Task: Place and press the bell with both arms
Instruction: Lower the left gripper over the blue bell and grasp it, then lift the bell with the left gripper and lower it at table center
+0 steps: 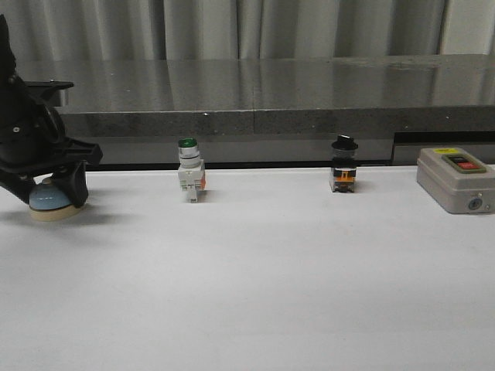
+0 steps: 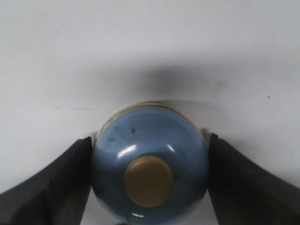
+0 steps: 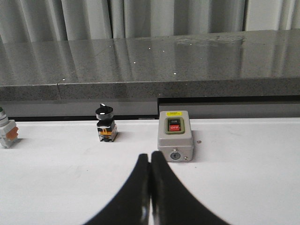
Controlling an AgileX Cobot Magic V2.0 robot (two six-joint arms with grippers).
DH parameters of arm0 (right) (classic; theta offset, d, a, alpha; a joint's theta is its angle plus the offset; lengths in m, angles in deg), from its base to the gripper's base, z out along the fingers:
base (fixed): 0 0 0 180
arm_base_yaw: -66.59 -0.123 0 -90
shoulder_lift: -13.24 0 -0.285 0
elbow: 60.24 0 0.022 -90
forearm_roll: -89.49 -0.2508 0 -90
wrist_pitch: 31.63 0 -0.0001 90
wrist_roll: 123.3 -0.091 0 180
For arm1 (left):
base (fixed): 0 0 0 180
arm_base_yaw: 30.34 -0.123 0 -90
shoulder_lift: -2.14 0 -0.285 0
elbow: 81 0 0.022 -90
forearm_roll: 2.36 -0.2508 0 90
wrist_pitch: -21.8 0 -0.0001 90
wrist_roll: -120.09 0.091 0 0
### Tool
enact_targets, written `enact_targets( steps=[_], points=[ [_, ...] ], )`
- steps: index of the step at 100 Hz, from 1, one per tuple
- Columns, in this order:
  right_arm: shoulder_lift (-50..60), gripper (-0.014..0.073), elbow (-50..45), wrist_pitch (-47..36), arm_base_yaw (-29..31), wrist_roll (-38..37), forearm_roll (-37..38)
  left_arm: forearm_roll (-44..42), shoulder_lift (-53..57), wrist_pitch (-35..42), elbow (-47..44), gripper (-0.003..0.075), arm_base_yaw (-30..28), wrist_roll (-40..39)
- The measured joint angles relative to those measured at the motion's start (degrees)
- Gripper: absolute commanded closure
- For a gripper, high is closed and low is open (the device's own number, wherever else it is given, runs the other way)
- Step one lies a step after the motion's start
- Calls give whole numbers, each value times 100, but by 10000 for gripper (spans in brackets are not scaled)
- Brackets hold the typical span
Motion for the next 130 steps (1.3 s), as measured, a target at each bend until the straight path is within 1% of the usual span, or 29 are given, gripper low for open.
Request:
enact_targets(
  steps=[8,19,37,53,65,78,101,115,130],
  points=[
    [0,654,0,0,0,0,0,0,0,-24,-1,496,0,4],
    [0,654,0,0,0,0,0,0,122,-240,-1,496,12,38],
    [0,654,0,0,0,0,0,-12,771,-565,-1,499,224,63],
    [0,654,0,0,0,0,0,-12,1434,-761,-1,499,759,85],
    [0,654,0,0,0,0,0,-12,1626,-772,-1,498,1298,120],
    [0,654,0,0,0,0,0,11,1622,-757,-1,498,1942,142],
    [0,654,0,0,0,0,0,123,1322,-228,-1,498,2867,154],
    [0,654,0,0,0,0,0,133,902,-1,12,498,3168,154],
    [0,654,0,0,0,0,0,133,395,34,124,498,3291,154]
  ],
)
